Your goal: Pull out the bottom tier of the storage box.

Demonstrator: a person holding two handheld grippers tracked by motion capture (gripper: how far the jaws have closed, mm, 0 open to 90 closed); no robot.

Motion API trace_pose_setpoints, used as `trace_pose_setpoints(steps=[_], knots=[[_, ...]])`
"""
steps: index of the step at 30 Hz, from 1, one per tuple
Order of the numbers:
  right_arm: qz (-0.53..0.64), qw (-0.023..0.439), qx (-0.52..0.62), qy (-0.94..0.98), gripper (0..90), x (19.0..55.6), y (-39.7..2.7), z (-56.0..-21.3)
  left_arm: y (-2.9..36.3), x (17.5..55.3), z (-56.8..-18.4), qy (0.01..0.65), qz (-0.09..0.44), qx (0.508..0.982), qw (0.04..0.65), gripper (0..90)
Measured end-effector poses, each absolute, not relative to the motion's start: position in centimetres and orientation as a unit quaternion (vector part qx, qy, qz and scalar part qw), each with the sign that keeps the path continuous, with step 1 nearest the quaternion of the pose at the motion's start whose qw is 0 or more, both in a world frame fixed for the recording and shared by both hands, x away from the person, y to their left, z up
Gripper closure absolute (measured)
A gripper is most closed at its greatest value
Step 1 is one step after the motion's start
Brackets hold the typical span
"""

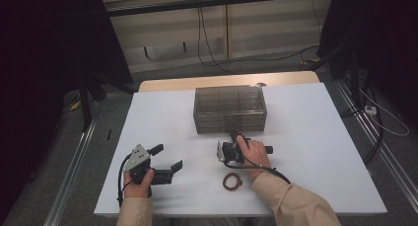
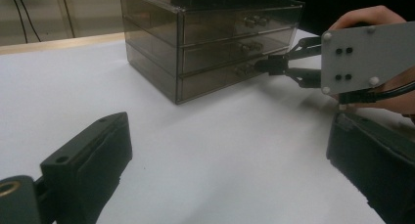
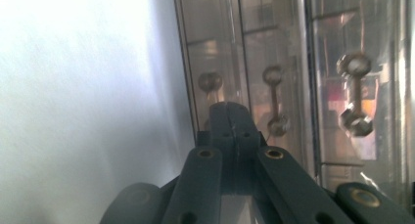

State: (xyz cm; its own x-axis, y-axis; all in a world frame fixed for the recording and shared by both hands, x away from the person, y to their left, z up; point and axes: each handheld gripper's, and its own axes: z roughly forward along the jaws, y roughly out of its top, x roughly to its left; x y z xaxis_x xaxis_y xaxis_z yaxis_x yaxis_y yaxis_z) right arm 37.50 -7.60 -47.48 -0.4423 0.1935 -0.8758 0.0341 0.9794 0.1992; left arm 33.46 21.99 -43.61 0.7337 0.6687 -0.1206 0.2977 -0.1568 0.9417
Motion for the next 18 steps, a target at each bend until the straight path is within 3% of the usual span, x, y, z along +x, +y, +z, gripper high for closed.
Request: trace_pose_setpoints(steps=[18], knots=[[0.064,0.525,0.065,0.846,78.4,38.4,-8.0,-48.6,22.0,33.5,-43.7,0.327,0.162,0.744,0.559,3.1]])
